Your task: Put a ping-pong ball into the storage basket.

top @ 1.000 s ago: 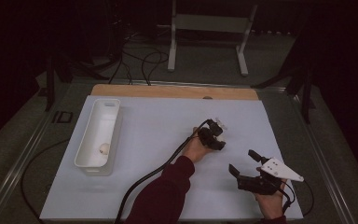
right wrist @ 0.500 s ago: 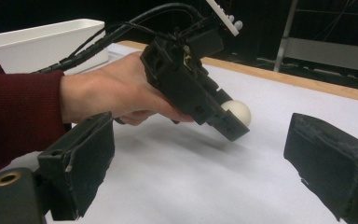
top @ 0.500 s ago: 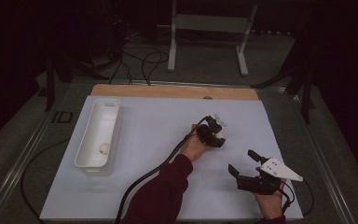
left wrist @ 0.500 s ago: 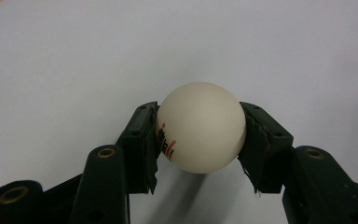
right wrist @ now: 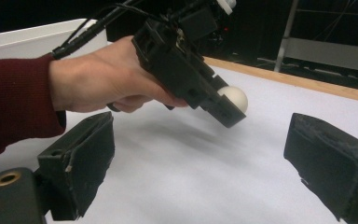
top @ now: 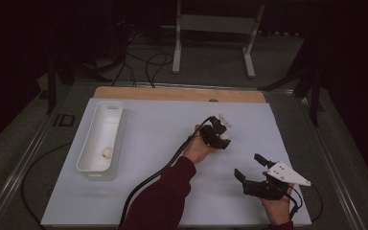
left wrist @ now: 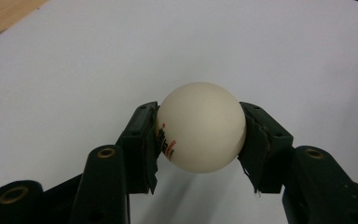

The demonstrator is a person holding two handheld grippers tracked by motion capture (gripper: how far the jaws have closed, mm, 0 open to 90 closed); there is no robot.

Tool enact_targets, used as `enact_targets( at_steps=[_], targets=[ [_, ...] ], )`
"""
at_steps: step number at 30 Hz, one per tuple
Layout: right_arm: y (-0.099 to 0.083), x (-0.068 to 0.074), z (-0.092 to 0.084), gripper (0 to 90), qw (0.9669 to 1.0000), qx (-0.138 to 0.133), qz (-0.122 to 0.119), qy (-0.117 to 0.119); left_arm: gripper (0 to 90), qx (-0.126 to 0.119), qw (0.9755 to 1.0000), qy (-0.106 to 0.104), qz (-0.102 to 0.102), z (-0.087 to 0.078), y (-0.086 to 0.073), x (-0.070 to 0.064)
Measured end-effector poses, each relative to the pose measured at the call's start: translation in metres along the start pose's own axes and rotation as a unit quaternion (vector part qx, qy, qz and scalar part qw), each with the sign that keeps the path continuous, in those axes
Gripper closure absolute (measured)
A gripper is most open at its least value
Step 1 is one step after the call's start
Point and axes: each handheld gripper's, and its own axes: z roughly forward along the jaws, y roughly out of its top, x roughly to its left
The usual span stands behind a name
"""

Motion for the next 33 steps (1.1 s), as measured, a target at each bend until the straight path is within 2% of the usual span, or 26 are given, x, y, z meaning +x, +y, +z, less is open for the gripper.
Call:
enact_targets(
  at_steps=[12,33],
  targets=[
    [0.0,0.001,0.001,7.8,1.0,0.001,-0.002,0.001,51.1,-0.001,0.9999,0.004,0.011,-0.016,0.004,0.002],
    [0.001,0.002,0.001,7.8,1.0,0.0,-0.002,0.004,51.1,-0.013,0.9997,0.007,0.018,-0.039,0.008,0.007]
  ],
)
